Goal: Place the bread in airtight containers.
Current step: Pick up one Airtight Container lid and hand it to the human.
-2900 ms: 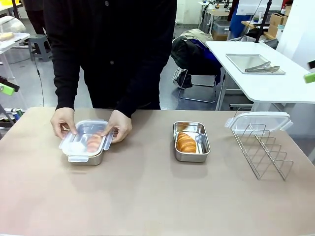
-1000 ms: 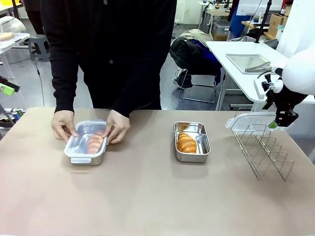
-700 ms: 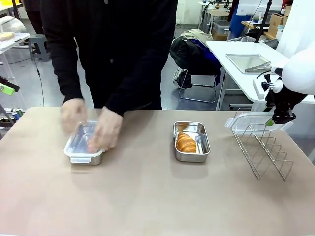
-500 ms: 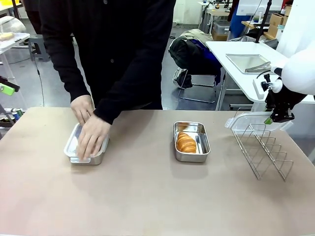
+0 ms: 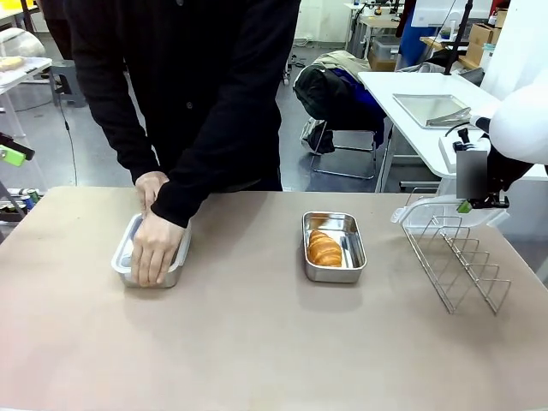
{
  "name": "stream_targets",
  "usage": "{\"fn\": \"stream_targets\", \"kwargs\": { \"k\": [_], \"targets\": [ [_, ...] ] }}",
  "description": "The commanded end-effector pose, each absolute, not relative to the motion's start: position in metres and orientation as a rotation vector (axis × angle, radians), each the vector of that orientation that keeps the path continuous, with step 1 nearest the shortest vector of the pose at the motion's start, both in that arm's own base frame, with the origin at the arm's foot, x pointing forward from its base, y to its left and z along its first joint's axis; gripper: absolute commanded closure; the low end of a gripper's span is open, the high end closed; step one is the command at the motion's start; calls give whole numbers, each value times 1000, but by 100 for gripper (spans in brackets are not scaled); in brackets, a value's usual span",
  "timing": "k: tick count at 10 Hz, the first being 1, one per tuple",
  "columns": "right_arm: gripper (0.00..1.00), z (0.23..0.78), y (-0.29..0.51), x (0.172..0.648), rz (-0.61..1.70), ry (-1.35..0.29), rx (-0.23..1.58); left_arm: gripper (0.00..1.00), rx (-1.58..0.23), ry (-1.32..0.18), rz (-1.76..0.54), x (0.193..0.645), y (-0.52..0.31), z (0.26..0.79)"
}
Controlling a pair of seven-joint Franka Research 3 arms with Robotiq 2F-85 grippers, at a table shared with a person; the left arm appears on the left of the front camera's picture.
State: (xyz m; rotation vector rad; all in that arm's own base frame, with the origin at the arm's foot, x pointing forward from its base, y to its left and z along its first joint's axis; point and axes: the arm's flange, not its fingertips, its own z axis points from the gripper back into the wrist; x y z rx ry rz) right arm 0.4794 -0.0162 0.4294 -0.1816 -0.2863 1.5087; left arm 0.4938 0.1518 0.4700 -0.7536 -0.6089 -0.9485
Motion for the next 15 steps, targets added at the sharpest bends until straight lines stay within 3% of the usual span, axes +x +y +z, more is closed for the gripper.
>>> {"fn": "stream_targets", "kwargs": {
  "k": [1,5,6,11,15],
  "targets": [
    [100,431,-17,474,1531,-313,-219,0,-746,-608,-959,493,150,471],
    [100,429,-16,479,1509,-286,-182,0,-746,-608,-959,493,150,471],
    [85,430,-16,479,1510,-286,-184,0,-746,-608,-959,493,150,471],
    [85,598,25,430,1491,-320,-253,0,-746,-608,-959,493,150,471],
    [85,634,66,413,1807,-525,-495,0,-746,-608,-959,493,150,471]
  ]
}}
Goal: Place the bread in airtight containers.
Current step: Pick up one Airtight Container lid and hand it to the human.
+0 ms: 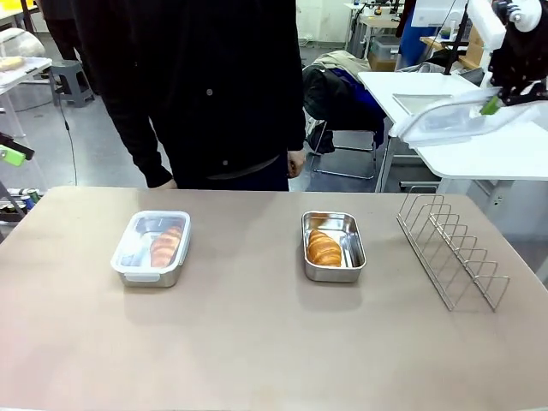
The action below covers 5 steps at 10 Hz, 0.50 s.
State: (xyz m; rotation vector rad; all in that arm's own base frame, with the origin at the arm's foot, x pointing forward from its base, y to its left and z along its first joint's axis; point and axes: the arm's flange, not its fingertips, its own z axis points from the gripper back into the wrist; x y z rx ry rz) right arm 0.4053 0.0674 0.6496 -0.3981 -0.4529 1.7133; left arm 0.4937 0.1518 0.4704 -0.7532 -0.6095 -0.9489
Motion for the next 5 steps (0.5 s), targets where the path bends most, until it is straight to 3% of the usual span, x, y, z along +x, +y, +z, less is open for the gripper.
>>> {"fn": "stream_targets", "kwargs": {
  "k": [1,5],
  "targets": [
    [85,632,73,419,1891,-577,-547,0,-746,-608,-959,493,150,471],
    [85,591,90,491,2107,-761,-532,0,-746,-608,-959,493,150,471]
  ]
}}
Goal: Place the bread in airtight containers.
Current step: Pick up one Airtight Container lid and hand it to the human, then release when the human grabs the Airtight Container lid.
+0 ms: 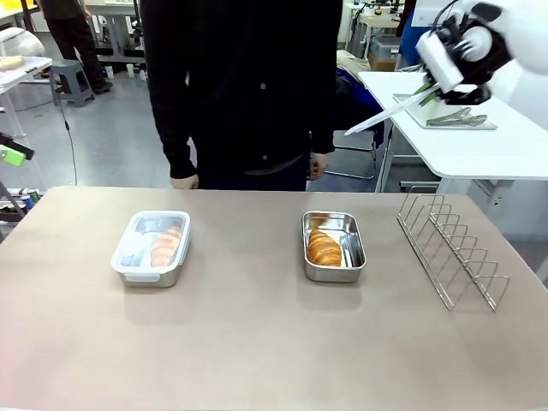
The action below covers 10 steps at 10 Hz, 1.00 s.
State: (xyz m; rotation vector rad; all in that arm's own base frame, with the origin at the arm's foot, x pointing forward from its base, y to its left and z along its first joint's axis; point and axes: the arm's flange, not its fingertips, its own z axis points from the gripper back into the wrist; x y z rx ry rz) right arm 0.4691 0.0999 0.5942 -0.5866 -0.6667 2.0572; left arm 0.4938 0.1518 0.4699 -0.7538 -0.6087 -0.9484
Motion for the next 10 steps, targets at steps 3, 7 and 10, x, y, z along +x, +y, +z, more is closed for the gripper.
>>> {"fn": "stream_targets", "kwargs": {
  "k": [3,7,10],
  "targets": [
    [85,576,83,511,2076,-805,-506,0,-746,-608,-959,493,150,471],
    [85,567,94,504,2067,-750,-512,0,-746,-608,-959,493,150,471],
    [85,567,94,504,2067,-750,-512,0,-746,-608,-959,493,150,471]
  ]
}}
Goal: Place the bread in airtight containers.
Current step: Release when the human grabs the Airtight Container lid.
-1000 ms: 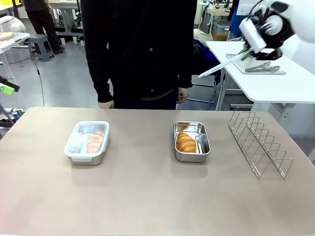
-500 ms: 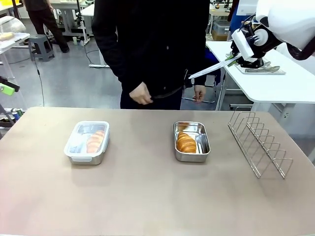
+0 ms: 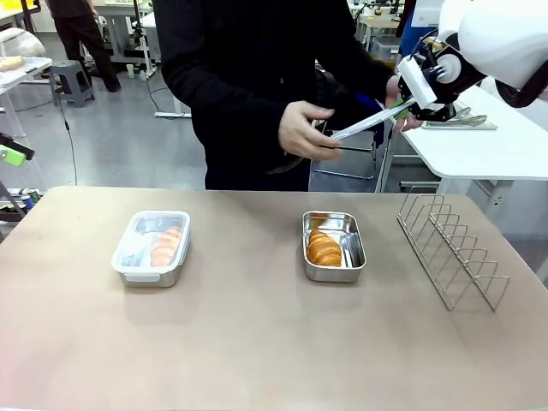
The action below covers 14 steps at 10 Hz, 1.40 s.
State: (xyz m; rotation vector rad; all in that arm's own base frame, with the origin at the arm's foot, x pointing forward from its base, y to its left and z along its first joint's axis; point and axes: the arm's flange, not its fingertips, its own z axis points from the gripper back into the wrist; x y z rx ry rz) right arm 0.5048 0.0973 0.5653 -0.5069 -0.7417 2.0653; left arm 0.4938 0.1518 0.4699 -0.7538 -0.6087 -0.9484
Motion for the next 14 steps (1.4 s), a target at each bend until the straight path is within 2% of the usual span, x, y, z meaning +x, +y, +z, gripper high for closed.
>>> {"fn": "stream_targets", "kwargs": {
  "k": [1,9,10,11,12,13,14],
  "targets": [
    [85,567,94,504,2067,-750,-512,0,-746,-608,-959,493,150,471],
    [85,567,94,504,2067,-750,-512,0,-746,-608,-959,493,150,471],
    [29,565,95,505,2063,-736,-508,0,-746,-608,-959,493,150,471],
    [28,570,97,503,2029,-761,-524,0,-746,-608,-959,493,150,471],
    [0,580,96,497,1967,-797,-523,0,-746,-608,-959,493,150,471],
    [24,593,90,490,1876,-843,-523,0,-746,-608,-959,493,150,471],
    [0,606,77,483,1741,-941,-463,0,-746,-608,-959,493,150,471]
  ]
}}
